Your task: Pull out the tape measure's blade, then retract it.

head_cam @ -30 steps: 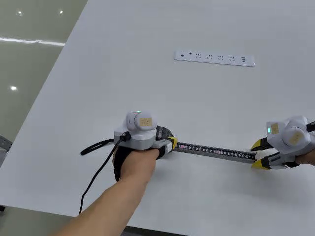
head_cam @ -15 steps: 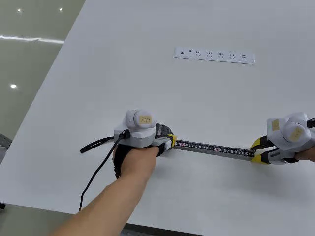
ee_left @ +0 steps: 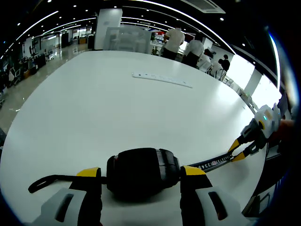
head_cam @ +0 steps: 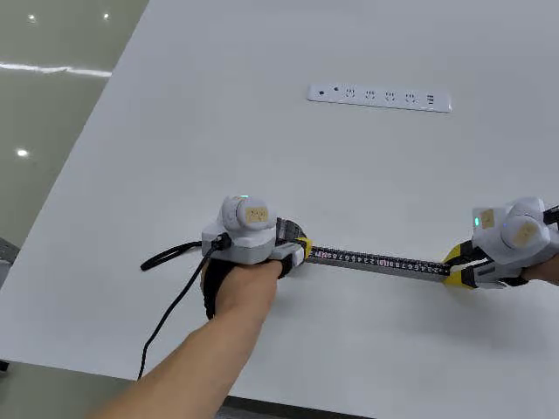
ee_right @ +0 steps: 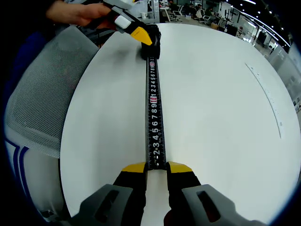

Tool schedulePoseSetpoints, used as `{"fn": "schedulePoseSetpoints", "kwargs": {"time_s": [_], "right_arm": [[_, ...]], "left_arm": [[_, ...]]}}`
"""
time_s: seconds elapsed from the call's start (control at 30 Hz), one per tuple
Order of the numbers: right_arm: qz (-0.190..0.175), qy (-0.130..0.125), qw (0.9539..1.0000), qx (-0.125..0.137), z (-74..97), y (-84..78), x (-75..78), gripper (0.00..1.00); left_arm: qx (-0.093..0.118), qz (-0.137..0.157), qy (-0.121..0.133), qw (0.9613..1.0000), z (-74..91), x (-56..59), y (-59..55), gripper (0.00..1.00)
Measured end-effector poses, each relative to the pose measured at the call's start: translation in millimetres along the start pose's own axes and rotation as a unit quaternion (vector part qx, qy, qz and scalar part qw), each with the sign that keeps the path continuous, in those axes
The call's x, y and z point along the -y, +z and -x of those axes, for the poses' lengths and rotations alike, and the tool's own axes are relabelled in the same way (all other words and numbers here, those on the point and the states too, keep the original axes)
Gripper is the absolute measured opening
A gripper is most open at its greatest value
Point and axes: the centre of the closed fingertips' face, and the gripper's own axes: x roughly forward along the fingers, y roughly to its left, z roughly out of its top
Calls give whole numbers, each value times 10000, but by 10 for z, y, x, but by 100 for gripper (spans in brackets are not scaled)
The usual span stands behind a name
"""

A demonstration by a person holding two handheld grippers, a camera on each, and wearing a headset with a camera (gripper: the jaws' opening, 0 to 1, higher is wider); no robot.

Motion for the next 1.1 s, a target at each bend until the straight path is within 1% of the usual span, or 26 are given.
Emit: {"fn": "schedulePoseSetpoints", "kwargs": {"time_s": [0.1,0.27,0.4,0.73,0.9,1.1], "right_arm": [[-8,0,10000,-10,-1,1,0,13],[-21,12,10000,-7,-3,1,1,13],[-23,11,10000,-1,-3,2,1,13],[-7,-1,10000,-5,-2,7,-4,12],[14,-17,10000,-2,-3,8,-6,12],[-16,-30,10000,38,-4,13,-1,12]], "left_arm": [[34,97,-8,9999,4,4,10,63],[25,94,-8,10000,-6,11,5,62],[53,70,1,10000,-9,29,8,60],[53,38,54,10000,-9,28,0,59],[85,-23,47,9999,-10,26,-1,58],[65,-51,33,10000,-7,25,0,57]]}}
